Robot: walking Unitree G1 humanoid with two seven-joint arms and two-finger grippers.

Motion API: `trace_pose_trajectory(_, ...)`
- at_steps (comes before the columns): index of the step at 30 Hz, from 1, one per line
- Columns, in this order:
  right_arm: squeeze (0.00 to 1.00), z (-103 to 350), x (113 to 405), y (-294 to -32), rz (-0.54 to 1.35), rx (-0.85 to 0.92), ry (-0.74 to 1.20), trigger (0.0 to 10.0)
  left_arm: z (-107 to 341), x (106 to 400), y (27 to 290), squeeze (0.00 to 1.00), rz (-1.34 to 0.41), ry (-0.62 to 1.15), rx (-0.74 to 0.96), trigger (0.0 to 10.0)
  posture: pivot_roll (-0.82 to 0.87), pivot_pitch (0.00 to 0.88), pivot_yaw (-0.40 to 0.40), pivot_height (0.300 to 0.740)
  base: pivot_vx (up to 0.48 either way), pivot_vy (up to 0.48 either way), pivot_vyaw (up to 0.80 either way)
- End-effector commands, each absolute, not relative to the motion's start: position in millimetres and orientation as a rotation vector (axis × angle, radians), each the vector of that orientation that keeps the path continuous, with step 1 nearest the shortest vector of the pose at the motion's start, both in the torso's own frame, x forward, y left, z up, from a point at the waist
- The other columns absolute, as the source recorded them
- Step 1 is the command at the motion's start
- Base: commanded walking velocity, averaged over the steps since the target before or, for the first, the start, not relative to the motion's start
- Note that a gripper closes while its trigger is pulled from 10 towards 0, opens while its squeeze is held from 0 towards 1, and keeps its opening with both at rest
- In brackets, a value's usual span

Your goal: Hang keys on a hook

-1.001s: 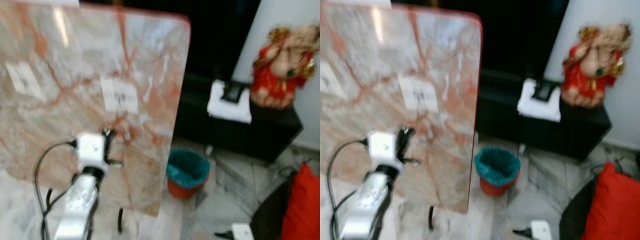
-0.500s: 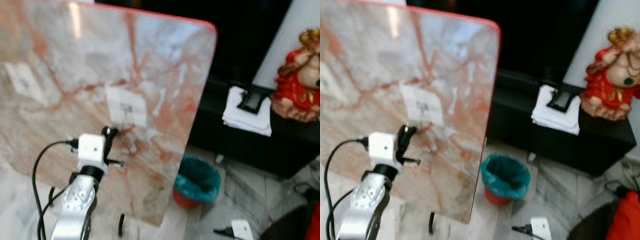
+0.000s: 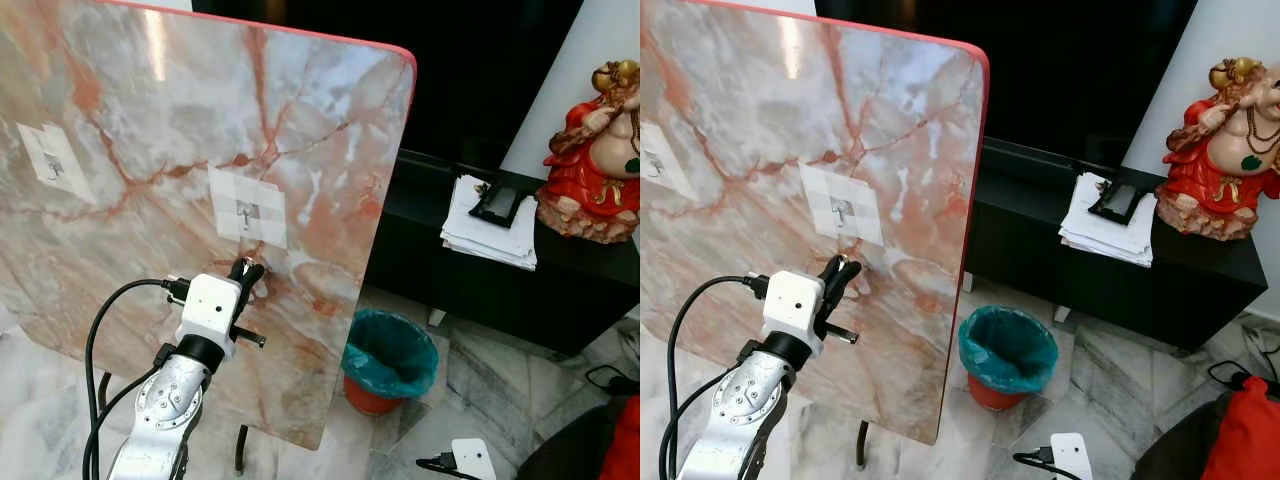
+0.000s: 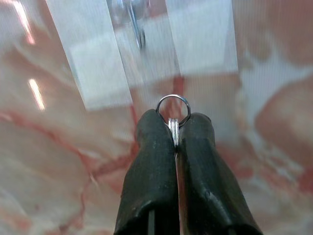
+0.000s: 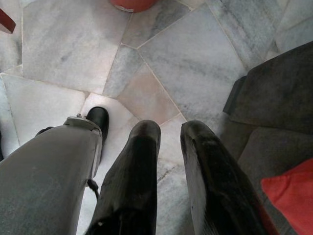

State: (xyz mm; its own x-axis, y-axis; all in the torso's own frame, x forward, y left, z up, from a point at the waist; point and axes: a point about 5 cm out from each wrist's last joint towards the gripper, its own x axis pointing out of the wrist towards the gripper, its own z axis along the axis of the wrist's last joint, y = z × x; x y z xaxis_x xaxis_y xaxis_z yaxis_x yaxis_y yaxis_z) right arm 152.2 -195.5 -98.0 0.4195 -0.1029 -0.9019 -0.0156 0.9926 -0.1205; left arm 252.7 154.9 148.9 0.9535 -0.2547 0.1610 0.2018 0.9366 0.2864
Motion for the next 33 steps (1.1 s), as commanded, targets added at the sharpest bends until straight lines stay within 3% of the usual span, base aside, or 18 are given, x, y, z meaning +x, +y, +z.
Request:
trace_pose_trajectory(1,0.0,-97,153,-200,-0.056,-0.134,1.137,10.0,162,255,154,0.0,-0.224,-0.245,0.286,10.0,0.05,0.003,-0.114,0.74,0.0,0.0,0.0)
trace_pose_trajectory(33,0.0,-97,149,-210,-0.058,-0.156,1.144,10.0,177,258,154,0.0,-0.191,-0.298,0.282,10.0,0.04,0.006,-0.116,0.74,0.0,0.0,0.0)
